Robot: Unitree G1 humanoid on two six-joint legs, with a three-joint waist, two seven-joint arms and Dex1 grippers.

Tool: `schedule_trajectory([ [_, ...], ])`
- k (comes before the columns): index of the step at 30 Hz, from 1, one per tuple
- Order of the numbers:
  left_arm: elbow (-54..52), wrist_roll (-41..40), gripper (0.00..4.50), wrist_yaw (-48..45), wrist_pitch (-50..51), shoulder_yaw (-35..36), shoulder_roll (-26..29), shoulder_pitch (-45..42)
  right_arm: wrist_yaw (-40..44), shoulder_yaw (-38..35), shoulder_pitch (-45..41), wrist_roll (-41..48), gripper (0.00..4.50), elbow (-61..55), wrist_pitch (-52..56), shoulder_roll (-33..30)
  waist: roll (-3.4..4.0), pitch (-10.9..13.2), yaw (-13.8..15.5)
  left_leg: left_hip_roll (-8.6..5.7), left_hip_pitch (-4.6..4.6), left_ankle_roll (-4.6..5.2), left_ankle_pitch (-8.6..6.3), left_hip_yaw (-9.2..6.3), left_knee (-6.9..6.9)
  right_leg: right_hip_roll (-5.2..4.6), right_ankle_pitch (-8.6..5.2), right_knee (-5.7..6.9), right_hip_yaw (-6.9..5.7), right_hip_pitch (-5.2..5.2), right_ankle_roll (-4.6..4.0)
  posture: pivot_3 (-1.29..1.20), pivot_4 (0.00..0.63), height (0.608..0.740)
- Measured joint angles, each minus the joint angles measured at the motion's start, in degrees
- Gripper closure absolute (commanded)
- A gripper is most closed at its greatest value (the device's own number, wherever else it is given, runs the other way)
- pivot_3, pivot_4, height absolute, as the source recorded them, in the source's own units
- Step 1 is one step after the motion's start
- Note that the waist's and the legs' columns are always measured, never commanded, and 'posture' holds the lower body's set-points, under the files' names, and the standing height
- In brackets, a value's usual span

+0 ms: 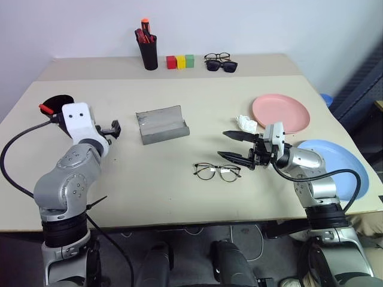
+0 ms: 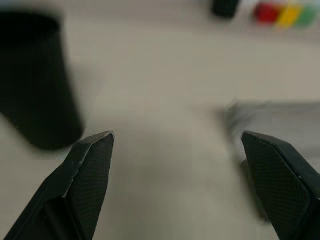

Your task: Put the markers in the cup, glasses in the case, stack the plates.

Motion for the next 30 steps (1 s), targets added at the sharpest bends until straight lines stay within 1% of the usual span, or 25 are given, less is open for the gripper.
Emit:
schedule_trajectory([
  [3,1.8,2.3,0.35,2.7,7.0,3.4,-0.6,-2.0,2.1,1.2,-0.1,0.4,1.46,-0.1,0.7,0.1,0.00,0.0,0.0,-0.01,0.00,-0.01,-0.01,0.01,-0.04,0.00,0.09,0.00,0.00,-0.03,0.11,0.00,0.150,0.740],
  [6,4.5,5.4,0.35,4.9,10.6,6.5,-3.2,-4.0,3.2,1.8,-1.1,0.3,1.46,0.4,0.7,0.8,-0.01,0.0,0.1,-0.01,-0.01,-0.02,-0.01,0.01,-0.02,0.00,0.04,0.00,0.00,-0.04,0.04,0.00,0.150,0.740],
  [9,5.4,8.0,0.35,6.1,12.0,8.2,-5.1,-5.2,3.5,2.3,-2.2,0.2,1.46,0.5,0.4,1.4,-0.04,0.0,0.1,-0.01,-0.01,-0.03,-0.02,0.01,-0.03,0.00,0.01,-0.01,0.00,-0.05,-0.03,0.00,0.150,0.740],
  [13,6.5,11.5,0.35,6.8,13.5,9.9,-5.7,-6.2,3.7,2.4,-2.3,0.0,1.46,1.3,0.1,1.8,-0.04,0.0,0.1,-0.01,-0.02,-0.07,-0.04,0.02,-0.04,0.00,0.03,-0.02,0.00,-0.05,-0.05,0.00,0.150,0.740],
  [18,13.2,15.9,0.35,7.5,13.5,12.0,-6.4,-9.7,3.5,2.4,-2.3,-0.8,1.46,1.7,-0.3,1.9,-0.06,0.0,0.2,-0.01,-0.04,-0.08,-0.04,0.02,-0.04,0.00,0.00,-0.03,0.00,-0.08,-0.02,0.00,0.150,0.740],
  [20,17.0,17.5,0.87,8.1,13.0,13.1,-6.4,-12.5,3.2,2.4,-2.2,-0.8,1.46,1.6,-0.3,1.9,-0.06,0.0,0.3,-0.01,-0.04,-0.08,-0.04,0.02,-0.03,0.00,0.01,-0.03,-0.01,-0.08,-0.01,0.00,0.150,0.740],
  [22,20.9,18.5,1.67,8.3,11.8,14.0,-6.2,-15.1,2.9,2.4,-2.2,-0.8,1.46,1.6,-0.3,1.9,-0.06,0.0,0.3,-0.01,-0.03,-0.08,-0.04,0.02,-0.03,0.00,0.01,-0.03,-0.01,-0.07,0.03,0.00,0.150,0.740],
  [24,25.6,19.1,2.80,8.6,10.4,14.9,-5.6,-17.8,2.6,2.4,-2.0,-0.9,1.46,1.5,-0.3,1.9,-0.05,0.0,0.3,-0.01,-0.01,-0.08,-0.04,0.02,-0.04,0.00,0.06,-0.01,-0.01,-0.07,0.12,0.00,0.150,0.740],
  [25,27.5,19.5,3.26,8.8,9.9,15.7,-5.4,-18.9,2.4,2.3,-1.9,-0.9,1.46,1.4,-0.3,1.8,-0.03,0.0,0.1,-0.01,0.01,-0.08,-0.04,0.02,-0.06,0.00,0.07,-0.01,0.00,-0.07,0.16,0.00,0.150,0.740],
  [27,30.4,19.9,4.33,8.8,9.4,16.4,-4.4,-20.4,2.0,2.3,-1.2,-0.9,1.46,1.2,-0.3,1.6,0.00,0.0,-0.3,-0.01,0.04,-0.08,-0.04,0.03,-0.11,0.00,0.08,0.02,0.00,-0.08,0.19,0.00,0.150,0.740],
  [28,31.2,20.2,4.43,8.8,9.3,16.4,-4.0,-20.7,1.9,2.2,-0.9,-0.9,1.46,1.2,-0.3,1.5,0.02,0.0,-0.3,-0.01,0.05,-0.08,-0.04,0.03,-0.13,0.01,0.08,0.03,0.01,-0.09,0.19,0.00,0.150,0.740],
  [30,32.1,20.3,4.43,8.2,9.3,16.3,-3.3,-20.8,1.5,2.2,-0.6,-0.9,1.46,1.2,-0.3,1.2,0.07,-0.1,-0.4,0.00,0.07,-0.08,-0.04,0.03,-0.14,0.01,0.08,0.05,0.01,-0.10,0.19,0.00,0.150,0.740],
])
